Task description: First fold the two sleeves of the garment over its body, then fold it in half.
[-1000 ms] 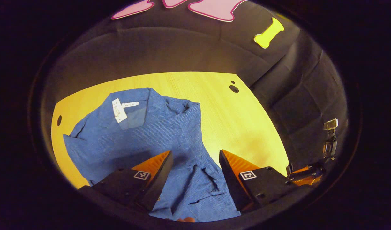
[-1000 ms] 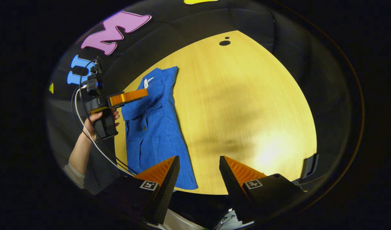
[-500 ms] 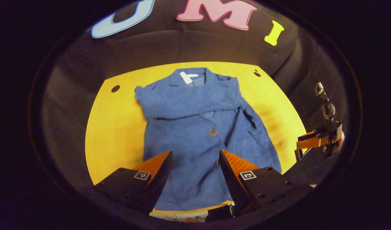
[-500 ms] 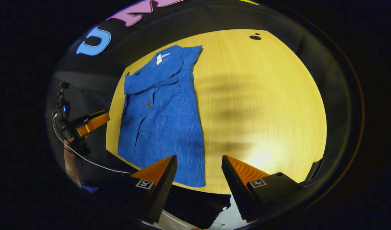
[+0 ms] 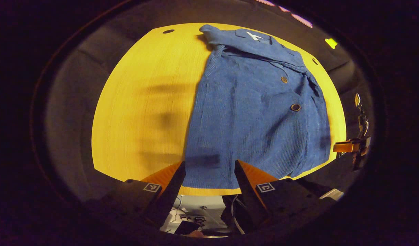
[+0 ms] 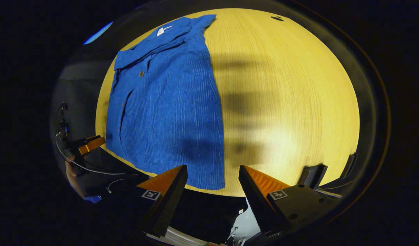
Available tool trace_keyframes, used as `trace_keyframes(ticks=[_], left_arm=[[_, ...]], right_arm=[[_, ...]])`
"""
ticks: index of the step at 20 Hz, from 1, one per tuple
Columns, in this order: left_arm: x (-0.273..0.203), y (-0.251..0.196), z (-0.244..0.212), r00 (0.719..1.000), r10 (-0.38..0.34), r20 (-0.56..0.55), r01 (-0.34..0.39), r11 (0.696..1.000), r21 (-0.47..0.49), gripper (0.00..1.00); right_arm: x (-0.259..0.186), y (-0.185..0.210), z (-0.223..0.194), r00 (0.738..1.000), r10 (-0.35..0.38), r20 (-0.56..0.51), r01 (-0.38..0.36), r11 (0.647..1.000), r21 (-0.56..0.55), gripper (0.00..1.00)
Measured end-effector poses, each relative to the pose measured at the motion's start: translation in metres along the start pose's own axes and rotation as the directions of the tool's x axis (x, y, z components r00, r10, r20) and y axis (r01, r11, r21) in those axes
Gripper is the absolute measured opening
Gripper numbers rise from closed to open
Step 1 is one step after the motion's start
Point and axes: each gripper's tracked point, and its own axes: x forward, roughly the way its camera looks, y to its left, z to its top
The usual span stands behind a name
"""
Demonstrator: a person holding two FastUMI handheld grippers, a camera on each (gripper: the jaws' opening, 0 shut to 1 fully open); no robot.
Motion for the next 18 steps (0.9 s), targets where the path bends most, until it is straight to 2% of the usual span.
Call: trace_keyframes(ticks=[2, 6, 9, 14, 18], left_arm=[[0.0, 0.0, 0.006, 0.999, -0.029, -0.041, 0.028, 0.999, -0.026, 0.84], [0.006, 0.013, 0.008, 0.996, 0.034, -0.083, -0.035, 0.999, -0.011, 0.84], [0.013, 0.012, 0.007, 0.992, 0.041, -0.115, -0.042, 0.999, -0.005, 0.84], [0.014, 0.008, 0.011, 0.992, 0.054, -0.114, -0.05, 0.998, 0.037, 0.84], [0.017, -0.009, 0.017, 0.991, 0.054, -0.119, -0.049, 0.998, 0.05, 0.84]], right_arm=[[0.01, -0.009, -0.007, 0.999, -0.03, -0.016, 0.03, 0.999, 0.017, 0.98], [0.019, -0.017, -0.017, 0.997, -0.064, -0.031, 0.065, 0.997, 0.05, 0.98], [0.019, -0.017, -0.016, 0.997, -0.073, -0.025, 0.074, 0.996, 0.058, 0.98], [0.024, -0.018, -0.016, 0.993, -0.118, -0.009, 0.118, 0.99, 0.082, 0.98], [0.029, -0.014, -0.02, 0.993, -0.117, -0.005, 0.116, 0.988, 0.1, 0.97]])
